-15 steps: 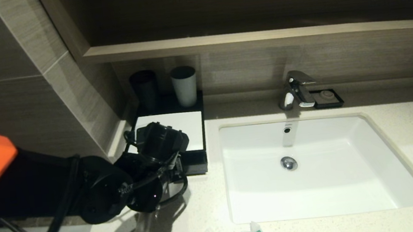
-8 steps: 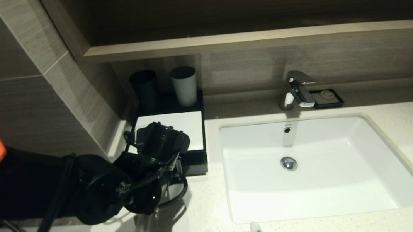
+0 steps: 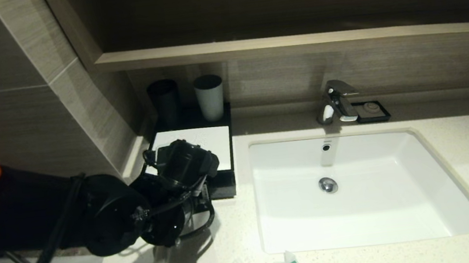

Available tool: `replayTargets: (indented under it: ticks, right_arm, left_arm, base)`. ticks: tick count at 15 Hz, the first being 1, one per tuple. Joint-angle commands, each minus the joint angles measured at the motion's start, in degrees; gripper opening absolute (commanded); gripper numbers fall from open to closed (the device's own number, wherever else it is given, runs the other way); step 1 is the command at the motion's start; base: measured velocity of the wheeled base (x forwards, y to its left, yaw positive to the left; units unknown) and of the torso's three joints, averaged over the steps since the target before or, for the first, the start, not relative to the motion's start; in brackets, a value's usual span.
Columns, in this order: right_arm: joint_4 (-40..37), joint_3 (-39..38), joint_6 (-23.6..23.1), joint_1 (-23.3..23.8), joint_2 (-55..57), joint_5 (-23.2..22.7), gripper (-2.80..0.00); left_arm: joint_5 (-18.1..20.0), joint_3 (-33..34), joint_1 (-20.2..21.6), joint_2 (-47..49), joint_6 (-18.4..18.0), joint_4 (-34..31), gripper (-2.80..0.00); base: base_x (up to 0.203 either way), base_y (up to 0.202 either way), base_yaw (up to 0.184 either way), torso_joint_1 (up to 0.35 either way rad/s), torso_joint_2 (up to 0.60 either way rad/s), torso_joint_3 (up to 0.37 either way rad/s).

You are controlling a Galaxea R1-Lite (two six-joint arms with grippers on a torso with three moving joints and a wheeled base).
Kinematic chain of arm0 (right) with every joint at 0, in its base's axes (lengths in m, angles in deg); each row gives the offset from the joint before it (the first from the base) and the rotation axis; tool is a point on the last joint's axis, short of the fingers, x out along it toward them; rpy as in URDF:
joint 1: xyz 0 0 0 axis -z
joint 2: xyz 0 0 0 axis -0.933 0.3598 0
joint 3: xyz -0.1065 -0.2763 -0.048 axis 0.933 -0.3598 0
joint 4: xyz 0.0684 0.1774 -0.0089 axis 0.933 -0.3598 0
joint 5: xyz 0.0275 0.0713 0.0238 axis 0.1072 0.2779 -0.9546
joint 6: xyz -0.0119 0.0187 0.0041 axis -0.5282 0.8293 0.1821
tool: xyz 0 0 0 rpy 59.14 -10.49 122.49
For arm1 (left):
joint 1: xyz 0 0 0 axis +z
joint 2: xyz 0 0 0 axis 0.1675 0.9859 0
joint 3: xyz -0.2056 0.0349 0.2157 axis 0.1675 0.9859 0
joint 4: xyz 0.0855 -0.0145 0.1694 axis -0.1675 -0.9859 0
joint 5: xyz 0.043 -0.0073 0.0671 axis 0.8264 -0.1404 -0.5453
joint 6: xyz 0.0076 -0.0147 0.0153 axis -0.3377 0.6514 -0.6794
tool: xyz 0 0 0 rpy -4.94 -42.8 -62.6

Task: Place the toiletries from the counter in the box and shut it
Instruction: Open the drawer

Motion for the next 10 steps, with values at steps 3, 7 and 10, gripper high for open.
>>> replayTargets:
  ticks: [3, 7, 10]
  right_arm:
    - [0.0, 0.0, -0.1, 0.0, 0.0, -0.1, -2.8]
    - [0.0, 0.0, -0.1, 0.0, 0.0, 0.0, -2.8]
    - [0.0, 0.0, -0.1, 0.0, 0.0, 0.0, -2.8]
  left_arm:
    - [-0.4, -0.8, 0.1, -1.1, 0.1, 0.0, -2.8]
    - [-0.4, -2.2, 0.1, 0.1, 0.1, -0.5, -2.8]
    - [-0.4, -2.7, 0.1, 1.1, 0.1, -0.6, -2.8]
  base:
    - [0.0, 0.0, 0.0, 0.0, 0.0, 0.0]
    - [0.0, 0.0, 0.0, 0.0, 0.0, 0.0]
    - [0.0, 0.0, 0.0, 0.0, 0.0, 0.0]
